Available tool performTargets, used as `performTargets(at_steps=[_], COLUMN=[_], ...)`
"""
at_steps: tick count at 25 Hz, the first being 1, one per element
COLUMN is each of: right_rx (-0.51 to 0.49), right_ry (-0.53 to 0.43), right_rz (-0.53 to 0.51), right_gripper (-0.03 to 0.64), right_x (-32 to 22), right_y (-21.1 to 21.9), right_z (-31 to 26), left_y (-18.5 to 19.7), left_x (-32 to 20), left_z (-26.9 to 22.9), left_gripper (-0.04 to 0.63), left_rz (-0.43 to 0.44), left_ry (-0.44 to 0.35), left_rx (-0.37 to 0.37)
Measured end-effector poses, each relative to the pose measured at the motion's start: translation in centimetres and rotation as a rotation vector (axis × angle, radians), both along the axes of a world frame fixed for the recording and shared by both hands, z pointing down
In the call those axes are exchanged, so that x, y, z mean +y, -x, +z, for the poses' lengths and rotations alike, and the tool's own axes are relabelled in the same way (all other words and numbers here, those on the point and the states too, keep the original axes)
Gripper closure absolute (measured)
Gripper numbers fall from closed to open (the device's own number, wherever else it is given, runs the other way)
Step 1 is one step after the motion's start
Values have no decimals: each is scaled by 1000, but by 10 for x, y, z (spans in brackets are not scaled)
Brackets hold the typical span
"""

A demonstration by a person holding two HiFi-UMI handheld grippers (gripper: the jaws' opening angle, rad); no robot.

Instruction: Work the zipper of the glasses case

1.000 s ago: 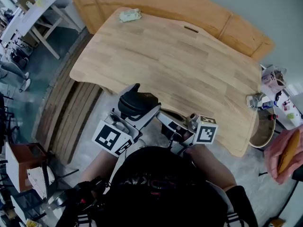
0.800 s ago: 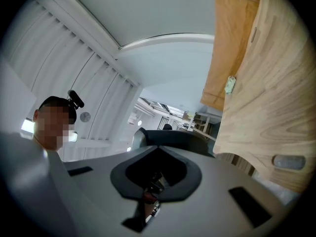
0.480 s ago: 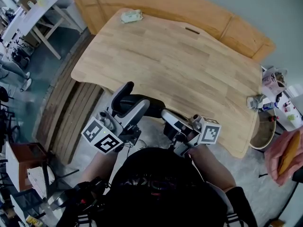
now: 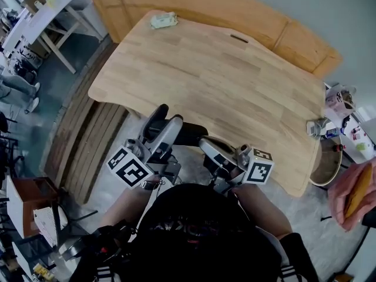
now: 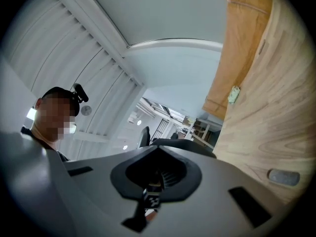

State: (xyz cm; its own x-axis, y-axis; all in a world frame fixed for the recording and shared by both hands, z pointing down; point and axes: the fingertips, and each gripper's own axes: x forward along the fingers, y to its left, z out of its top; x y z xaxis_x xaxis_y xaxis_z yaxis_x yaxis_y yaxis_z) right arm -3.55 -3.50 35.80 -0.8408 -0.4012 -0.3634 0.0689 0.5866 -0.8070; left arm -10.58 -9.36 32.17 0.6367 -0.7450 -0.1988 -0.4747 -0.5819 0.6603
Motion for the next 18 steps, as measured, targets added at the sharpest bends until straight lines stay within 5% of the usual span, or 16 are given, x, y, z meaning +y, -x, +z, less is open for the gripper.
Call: performTargets(at_steps=[3, 7, 11, 15, 18], right_rx=[25, 64, 176, 168, 147], right_ry=[-23, -20, -8, -41, -48], right_rz=[12, 8, 21, -10, -31], right_gripper=[601, 601, 601, 601, 603], right_x=[0, 0, -3, 1, 2], right_y=[2, 3, 7, 18, 22], right_z=[-1, 3, 14, 2, -3], left_y=[5, 6, -6, -33, -33], left_x=[-7, -8, -2, 11, 11], left_z=[9, 10, 1, 5, 8], left_gripper=[249, 252, 259, 261, 262], left_rz=[-10, -32, -39, -33, -18], left_ry=[90, 84, -79, -274, -262], left_rx=[104, 74, -191, -519, -499])
